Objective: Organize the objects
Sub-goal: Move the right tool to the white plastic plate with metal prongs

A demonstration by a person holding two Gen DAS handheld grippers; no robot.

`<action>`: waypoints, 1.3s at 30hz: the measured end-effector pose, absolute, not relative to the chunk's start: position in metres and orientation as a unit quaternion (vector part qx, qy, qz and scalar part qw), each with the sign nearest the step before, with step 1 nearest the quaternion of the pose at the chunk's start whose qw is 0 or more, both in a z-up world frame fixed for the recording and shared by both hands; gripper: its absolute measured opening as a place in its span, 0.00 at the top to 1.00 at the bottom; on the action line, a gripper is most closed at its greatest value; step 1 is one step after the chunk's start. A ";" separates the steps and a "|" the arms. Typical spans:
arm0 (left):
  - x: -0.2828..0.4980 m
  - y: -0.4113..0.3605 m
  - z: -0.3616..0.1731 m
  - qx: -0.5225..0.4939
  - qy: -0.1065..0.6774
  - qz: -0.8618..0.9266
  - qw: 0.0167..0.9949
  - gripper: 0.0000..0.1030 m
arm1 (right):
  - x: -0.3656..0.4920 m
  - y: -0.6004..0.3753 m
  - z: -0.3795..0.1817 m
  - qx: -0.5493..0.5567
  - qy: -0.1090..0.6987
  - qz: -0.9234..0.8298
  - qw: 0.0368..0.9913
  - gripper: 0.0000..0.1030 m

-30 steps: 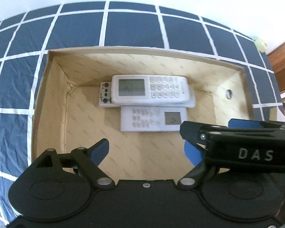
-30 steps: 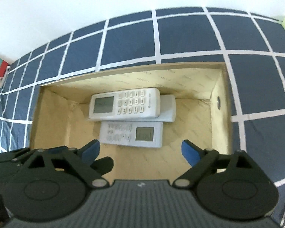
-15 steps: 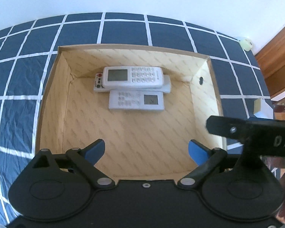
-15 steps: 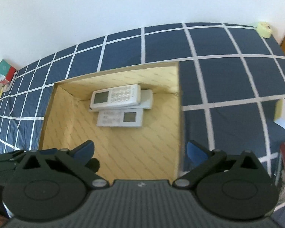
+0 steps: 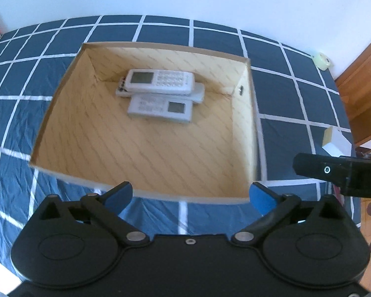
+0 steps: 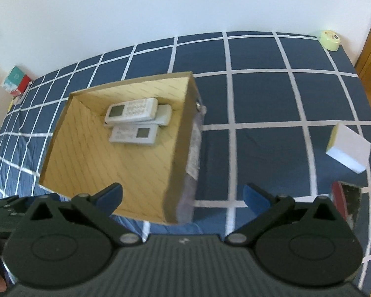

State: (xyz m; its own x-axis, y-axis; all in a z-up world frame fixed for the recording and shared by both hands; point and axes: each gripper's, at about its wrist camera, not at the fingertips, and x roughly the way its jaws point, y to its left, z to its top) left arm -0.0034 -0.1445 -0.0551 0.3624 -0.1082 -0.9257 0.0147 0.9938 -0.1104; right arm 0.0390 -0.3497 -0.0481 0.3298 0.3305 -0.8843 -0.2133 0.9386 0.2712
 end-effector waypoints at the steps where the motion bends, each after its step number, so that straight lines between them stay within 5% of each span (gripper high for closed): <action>1: -0.007 -0.151 -0.055 -0.042 0.563 -0.032 0.825 0.00 | 0.038 -0.356 -0.049 0.050 0.556 0.171 0.812 0.00; 16: -0.066 -0.214 -0.093 -0.102 0.584 0.072 0.802 0.00 | 0.030 -0.423 -0.073 -0.029 0.573 0.224 0.788 0.00; 39: -0.125 -0.218 -0.175 -0.192 0.635 0.139 0.736 0.00 | 0.013 -0.399 -0.164 -0.171 0.653 0.290 0.678 0.00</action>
State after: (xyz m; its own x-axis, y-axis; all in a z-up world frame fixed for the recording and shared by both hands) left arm -0.1246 -0.2181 -0.1755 0.1558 -0.0391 -0.9870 -0.4488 0.8873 -0.1060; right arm 0.0134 -0.3991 -0.1637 -0.0219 0.1696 -0.9853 -0.6164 0.7736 0.1469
